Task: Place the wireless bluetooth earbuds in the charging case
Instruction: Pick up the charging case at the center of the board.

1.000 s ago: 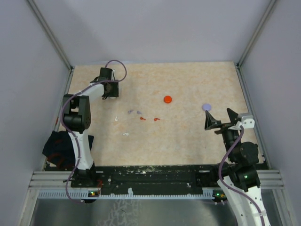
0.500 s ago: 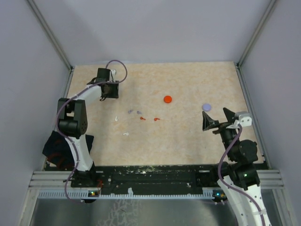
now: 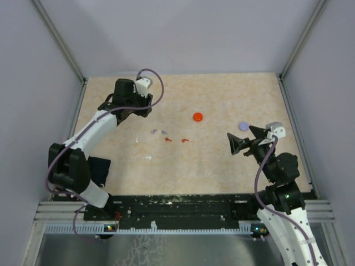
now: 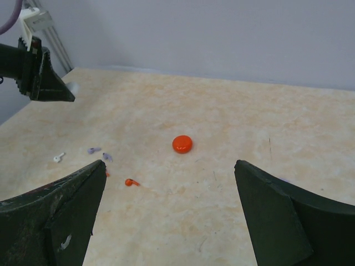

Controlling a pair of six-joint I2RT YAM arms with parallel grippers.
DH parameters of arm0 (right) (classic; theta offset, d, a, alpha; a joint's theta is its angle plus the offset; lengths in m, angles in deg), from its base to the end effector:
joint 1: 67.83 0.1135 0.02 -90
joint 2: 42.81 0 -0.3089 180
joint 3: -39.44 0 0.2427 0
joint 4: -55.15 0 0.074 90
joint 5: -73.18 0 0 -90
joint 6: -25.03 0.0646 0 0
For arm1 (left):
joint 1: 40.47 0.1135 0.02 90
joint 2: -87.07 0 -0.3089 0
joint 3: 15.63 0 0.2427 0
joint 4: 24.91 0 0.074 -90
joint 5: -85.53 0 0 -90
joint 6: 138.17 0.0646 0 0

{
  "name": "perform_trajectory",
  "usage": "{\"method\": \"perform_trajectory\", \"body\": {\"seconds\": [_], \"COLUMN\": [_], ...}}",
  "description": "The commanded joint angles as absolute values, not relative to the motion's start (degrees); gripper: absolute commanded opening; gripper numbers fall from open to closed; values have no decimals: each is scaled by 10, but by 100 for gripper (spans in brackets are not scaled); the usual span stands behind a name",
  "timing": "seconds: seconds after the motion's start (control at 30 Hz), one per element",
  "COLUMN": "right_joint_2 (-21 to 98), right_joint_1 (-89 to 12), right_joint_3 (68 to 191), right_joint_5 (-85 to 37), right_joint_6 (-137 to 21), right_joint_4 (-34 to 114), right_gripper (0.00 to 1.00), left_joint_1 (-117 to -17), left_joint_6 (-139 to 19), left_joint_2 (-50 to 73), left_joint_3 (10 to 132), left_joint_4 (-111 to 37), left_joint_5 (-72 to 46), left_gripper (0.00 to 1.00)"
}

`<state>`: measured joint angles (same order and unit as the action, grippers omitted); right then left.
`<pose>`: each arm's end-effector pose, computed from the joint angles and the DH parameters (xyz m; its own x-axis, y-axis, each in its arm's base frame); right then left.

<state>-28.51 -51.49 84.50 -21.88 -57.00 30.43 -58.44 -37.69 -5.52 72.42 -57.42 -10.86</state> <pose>0.0625 0.0243 0.3285 0.0495 0.1584 -0.9861 -0.3749 0.9181 0.1287 0.3651 -0.1260 0.3196 -0.4924 0.3497 -0.7970 0.4888 0.8688 0.0792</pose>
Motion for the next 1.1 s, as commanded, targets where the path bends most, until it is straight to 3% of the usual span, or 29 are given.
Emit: {"method": "perform_trajectory", "body": {"seconds": [0.0,0.4,0.73,1.07], "right_joint_2": [-260,-153,-36,102], "right_joint_1": [-511,-511,-512,-511], "right_joint_3": [878,902,862,957], "right_joint_5": [-275,-286,-451,-606], "right_joint_6": [-545,-483,-465,-438], "right_joint_4": [334,320,454,451], "right_gripper": [98,98,98,85], "left_joint_1": [-614,-740,-845,-935], "left_joint_6": [-318,-198,-85,24], "left_joint_2": [14,123,142,143], "left_joint_3": [681,641,634,630], "left_joint_4": [-542,-540,-565,-576], "left_joint_5": [-138,-125,-97,-44], "left_gripper": [52,52,52,52]}}
